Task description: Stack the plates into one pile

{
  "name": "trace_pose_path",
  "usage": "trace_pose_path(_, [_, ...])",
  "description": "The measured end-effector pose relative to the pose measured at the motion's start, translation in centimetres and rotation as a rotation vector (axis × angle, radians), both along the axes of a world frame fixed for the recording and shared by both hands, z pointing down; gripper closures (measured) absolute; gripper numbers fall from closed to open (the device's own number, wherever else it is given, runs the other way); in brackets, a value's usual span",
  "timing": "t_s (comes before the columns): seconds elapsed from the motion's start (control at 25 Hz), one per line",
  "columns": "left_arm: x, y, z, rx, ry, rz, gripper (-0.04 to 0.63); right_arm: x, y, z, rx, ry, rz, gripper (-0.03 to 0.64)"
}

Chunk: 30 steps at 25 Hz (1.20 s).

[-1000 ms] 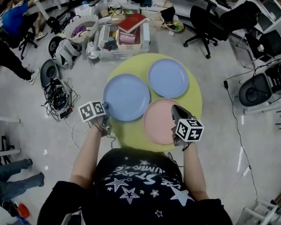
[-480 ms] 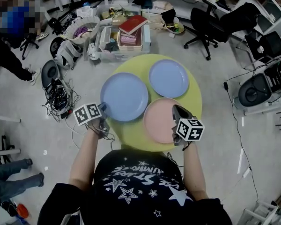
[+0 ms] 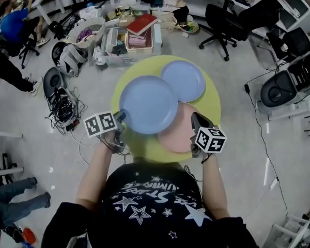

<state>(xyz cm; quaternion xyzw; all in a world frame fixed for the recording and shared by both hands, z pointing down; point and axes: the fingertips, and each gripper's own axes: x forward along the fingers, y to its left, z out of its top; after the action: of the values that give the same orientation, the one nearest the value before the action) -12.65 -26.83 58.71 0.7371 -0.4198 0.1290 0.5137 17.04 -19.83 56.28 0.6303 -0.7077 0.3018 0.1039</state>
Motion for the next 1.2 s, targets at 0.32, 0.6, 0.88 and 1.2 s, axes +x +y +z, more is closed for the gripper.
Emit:
trace_pose_path(0.32, [4.5, 2.6, 0.5, -0.024, -0.003, 0.137, 0.565, 2.6, 2.2, -0.8, 0.017, 0.015, 0.053, 0.601])
trace_pose_path(0.6, [8.0, 4.6, 1.5, -0.048, -0.027, 0.227, 0.565, 4.8, 4.1, -0.8, 0.018, 0.012, 0.093, 0.6])
trace_pose_path(0.88, [11.0, 6.4, 2.5, -0.083, -0.05, 0.304, 0.565, 6.2, 5.2, -1.1, 0.02, 0.007, 0.113, 0.601])
trace_pose_path(1.2, [13.1, 7.2, 3.9, -0.126, -0.073, 0.339, 0.565, 6.8, 5.3, -0.7, 0.018, -0.004, 0.105, 0.601])
